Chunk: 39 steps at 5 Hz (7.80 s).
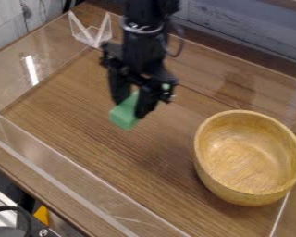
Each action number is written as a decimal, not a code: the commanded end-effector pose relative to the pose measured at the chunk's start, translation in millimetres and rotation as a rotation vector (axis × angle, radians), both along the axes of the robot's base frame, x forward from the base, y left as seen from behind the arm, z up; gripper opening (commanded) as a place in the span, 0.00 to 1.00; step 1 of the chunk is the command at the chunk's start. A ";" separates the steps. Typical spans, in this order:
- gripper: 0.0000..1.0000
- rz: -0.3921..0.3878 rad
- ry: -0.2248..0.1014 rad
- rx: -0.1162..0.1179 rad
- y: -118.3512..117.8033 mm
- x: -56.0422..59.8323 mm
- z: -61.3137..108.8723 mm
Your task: Put the green block in the brown bowl
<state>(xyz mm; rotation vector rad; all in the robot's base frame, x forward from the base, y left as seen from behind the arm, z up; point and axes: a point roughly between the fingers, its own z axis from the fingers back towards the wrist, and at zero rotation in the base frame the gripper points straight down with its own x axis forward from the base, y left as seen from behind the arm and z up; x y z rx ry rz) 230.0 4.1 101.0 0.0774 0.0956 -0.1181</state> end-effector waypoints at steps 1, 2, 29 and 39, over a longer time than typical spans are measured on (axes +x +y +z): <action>0.00 -0.048 -0.062 -0.022 -36.8 18.0 21.5; 0.00 -0.102 -0.060 -0.036 -73.2 28.9 28.9; 1.00 0.041 0.003 -0.055 -113.9 43.8 1.1; 1.00 0.216 -0.137 -0.070 -86.1 55.7 53.2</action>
